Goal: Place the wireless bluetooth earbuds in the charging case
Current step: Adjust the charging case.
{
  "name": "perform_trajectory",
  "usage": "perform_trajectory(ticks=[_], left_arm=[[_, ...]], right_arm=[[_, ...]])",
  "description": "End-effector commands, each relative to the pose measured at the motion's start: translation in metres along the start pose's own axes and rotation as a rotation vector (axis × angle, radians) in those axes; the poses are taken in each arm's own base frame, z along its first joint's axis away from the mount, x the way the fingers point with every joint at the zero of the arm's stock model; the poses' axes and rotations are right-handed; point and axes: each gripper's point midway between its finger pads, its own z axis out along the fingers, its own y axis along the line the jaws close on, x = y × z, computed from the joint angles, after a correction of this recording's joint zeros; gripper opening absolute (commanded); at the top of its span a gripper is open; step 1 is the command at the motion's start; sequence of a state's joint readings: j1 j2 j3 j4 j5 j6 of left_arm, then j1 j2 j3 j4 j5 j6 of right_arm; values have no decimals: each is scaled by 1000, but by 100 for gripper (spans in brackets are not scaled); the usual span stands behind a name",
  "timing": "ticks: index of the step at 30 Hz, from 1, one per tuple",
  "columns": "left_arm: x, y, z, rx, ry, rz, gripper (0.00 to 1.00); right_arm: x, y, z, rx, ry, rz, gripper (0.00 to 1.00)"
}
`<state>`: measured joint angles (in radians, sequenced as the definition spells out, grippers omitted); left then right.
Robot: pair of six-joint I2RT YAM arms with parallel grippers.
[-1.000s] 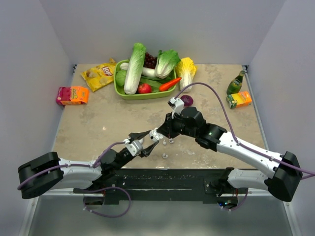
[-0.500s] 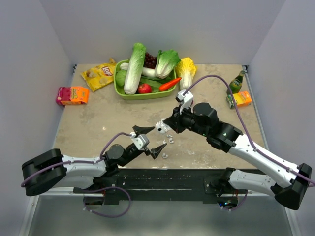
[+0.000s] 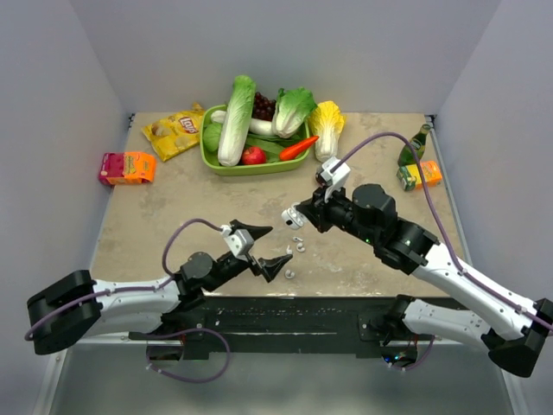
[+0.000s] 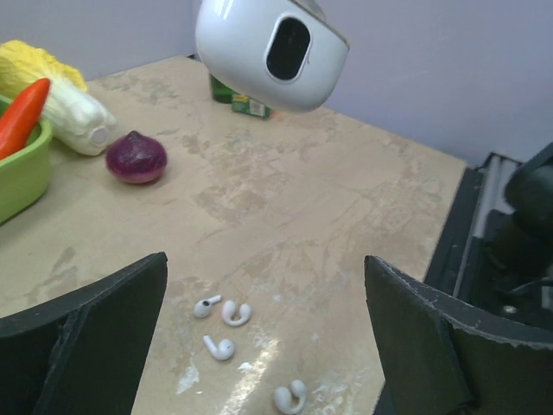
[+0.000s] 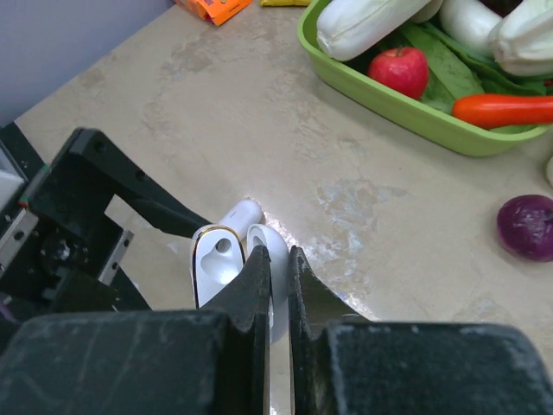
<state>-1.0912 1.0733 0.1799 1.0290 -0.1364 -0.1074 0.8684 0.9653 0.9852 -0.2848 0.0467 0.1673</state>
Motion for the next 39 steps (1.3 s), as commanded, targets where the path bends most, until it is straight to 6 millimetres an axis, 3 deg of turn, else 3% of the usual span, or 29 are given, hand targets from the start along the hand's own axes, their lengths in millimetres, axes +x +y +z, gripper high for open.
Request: perform_trajectory(ticks=[1, 2, 3, 5, 11, 19, 26, 39], left_arm=[[-34, -25, -1, 192, -49, -212, 100], [-37, -17, -3, 211, -52, -232, 100], [-36, -34, -12, 331, -25, -278, 100], [-42, -45, -19, 425, -27, -284, 100], [-52, -62, -14, 547, -10, -249, 100], [-52, -57, 10, 566, 9, -234, 100], [-52, -59, 16, 584, 11, -229, 99], [-52, -48, 25, 529, -15, -172, 84]], right_arm=[[-30, -3, -19, 0, -153, -128, 0], [-27, 0, -23, -22, -138, -144, 0], [-26, 0, -27, -32, -128, -202, 0], [-23, 6, -31, -60, -98, -232, 0], [-6, 19, -30, -71, -21, -301, 0], [10, 31, -29, -90, 50, -349, 0], [10, 34, -31, -105, 47, -344, 0], [14, 48, -24, -174, 55, -334, 0]])
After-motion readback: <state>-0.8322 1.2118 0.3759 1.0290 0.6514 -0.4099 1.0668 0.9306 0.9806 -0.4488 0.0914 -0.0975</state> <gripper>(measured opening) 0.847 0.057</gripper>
